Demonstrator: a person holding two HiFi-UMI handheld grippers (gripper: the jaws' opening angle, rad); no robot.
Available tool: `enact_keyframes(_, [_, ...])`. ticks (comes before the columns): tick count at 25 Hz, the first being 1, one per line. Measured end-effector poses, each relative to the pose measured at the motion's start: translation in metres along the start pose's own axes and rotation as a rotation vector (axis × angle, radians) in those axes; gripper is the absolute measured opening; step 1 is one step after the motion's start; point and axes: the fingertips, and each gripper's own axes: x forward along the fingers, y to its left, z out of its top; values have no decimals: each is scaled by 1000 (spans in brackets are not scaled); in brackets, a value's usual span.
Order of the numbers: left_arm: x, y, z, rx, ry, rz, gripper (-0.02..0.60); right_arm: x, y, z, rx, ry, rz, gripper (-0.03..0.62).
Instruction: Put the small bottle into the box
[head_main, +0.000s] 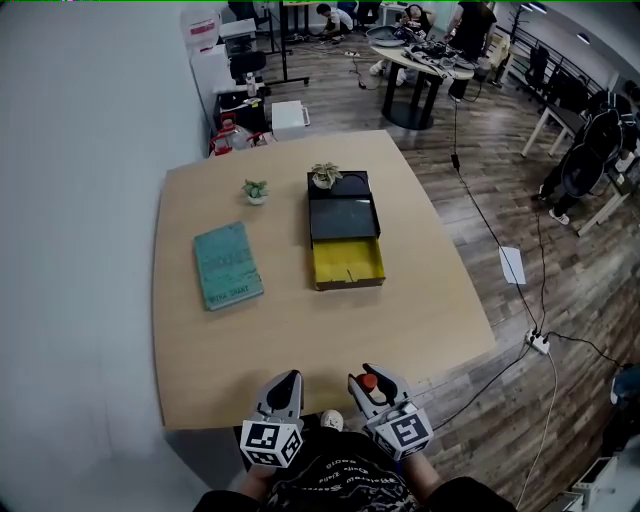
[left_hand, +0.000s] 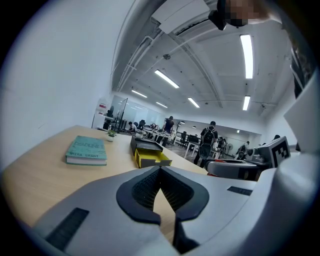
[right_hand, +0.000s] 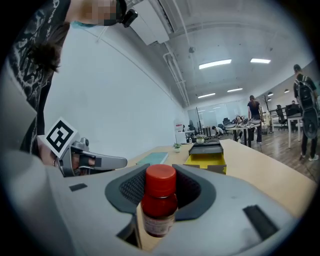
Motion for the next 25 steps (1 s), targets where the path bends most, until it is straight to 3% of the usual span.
enact_keyframes(11, [21, 22, 23, 27, 2, 6, 3, 35, -35, 54, -43, -76, -48, 143])
enact_keyframes(25, [40, 64, 26, -10, 21, 60, 3, 117, -80, 137, -191, -172, 21, 143])
